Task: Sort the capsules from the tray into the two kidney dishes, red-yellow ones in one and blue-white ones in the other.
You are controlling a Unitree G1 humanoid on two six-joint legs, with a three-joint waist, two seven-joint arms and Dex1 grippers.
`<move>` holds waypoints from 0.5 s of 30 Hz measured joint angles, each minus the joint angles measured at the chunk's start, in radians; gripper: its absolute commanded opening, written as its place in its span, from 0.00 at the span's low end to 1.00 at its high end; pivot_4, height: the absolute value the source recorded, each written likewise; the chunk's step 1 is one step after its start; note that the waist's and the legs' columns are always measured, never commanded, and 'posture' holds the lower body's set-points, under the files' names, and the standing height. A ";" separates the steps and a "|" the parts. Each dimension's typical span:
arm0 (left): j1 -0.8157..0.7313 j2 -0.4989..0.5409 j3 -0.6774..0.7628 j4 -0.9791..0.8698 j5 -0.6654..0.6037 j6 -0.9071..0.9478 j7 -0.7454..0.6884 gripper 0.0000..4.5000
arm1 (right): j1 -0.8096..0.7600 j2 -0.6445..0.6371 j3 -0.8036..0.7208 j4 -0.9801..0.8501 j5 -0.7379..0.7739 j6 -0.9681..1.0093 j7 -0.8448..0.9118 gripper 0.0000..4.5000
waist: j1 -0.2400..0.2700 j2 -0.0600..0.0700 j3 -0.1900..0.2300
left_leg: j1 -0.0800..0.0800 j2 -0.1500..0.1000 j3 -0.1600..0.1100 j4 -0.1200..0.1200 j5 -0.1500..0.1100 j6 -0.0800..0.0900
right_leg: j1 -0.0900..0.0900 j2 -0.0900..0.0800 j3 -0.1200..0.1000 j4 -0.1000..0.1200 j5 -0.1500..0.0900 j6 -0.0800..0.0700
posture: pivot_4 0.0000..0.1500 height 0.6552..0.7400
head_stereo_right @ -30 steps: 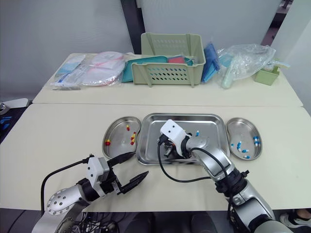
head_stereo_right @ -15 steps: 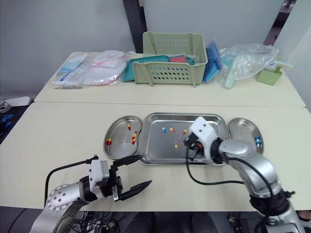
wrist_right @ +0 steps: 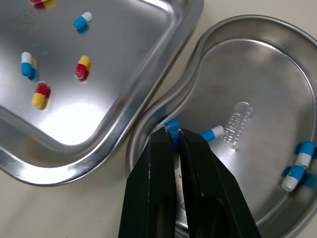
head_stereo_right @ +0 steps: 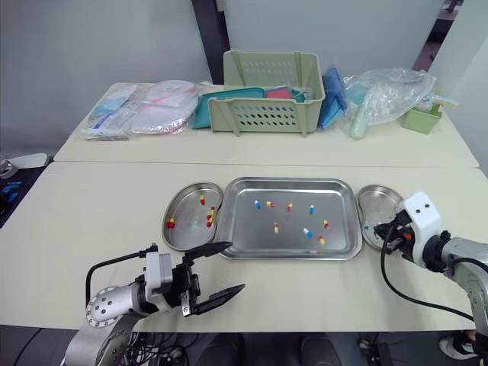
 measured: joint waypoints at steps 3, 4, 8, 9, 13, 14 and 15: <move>-0.006 -0.008 0.000 0.004 -0.006 -0.005 -0.006 1.00 | -0.008 0.000 -0.002 0.018 0.001 -0.007 -0.018 0.00 | 0.001 0.000 0.000 | 0.000 0.000 0.000 0.000 0.000 0.000 | 0.000 0.000 0.000 0.000 0.000 0.000 | 1.00 0.99; -0.006 -0.008 0.000 0.008 -0.006 -0.006 -0.007 1.00 | -0.008 0.000 -0.003 0.022 0.002 -0.008 -0.020 0.07 | 0.001 0.000 0.000 | 0.000 0.000 0.000 0.000 0.000 0.000 | 0.000 0.000 0.000 0.000 0.000 0.000 | 1.00 0.99; -0.006 -0.017 -0.001 0.014 -0.006 -0.012 -0.007 1.00 | -0.010 0.004 -0.023 0.034 0.007 -0.015 -0.041 0.30 | 0.002 0.000 0.000 | 0.000 0.000 0.000 0.000 0.000 0.000 | 0.000 0.000 0.000 0.000 0.000 0.000 | 1.00 0.99; -0.006 -0.018 -0.001 0.014 -0.006 -0.016 -0.007 1.00 | -0.014 0.004 -0.034 0.040 0.008 -0.025 -0.045 0.40 | 0.002 0.000 0.000 | 0.000 0.000 0.000 0.000 0.000 0.000 | 0.000 0.000 0.000 0.000 0.000 0.000 | 1.00 0.99; -0.005 -0.019 -0.001 0.014 -0.005 -0.018 -0.005 1.00 | -0.015 0.003 -0.037 0.048 0.008 -0.041 -0.045 0.58 | 0.002 0.000 0.000 | 0.000 0.000 0.000 0.000 0.000 0.000 | 0.000 0.000 0.000 0.000 0.000 0.000 | 1.00 0.99; -0.005 -0.019 -0.001 0.014 -0.005 -0.019 -0.002 1.00 | -0.013 0.002 -0.038 0.049 0.008 -0.052 -0.044 0.63 | 0.002 0.000 0.000 | 0.000 0.000 0.000 0.000 0.000 0.000 | 0.000 0.000 0.000 0.000 0.000 0.000 | 1.00 0.99; -0.005 -0.019 -0.001 0.014 -0.005 -0.019 0.003 1.00 | -0.007 -0.001 -0.043 0.049 0.009 -0.066 -0.040 0.63 | 0.002 0.000 0.000 | 0.000 0.000 0.000 0.000 0.000 0.000 | 0.000 0.000 0.000 0.000 0.000 0.000 | 1.00 0.99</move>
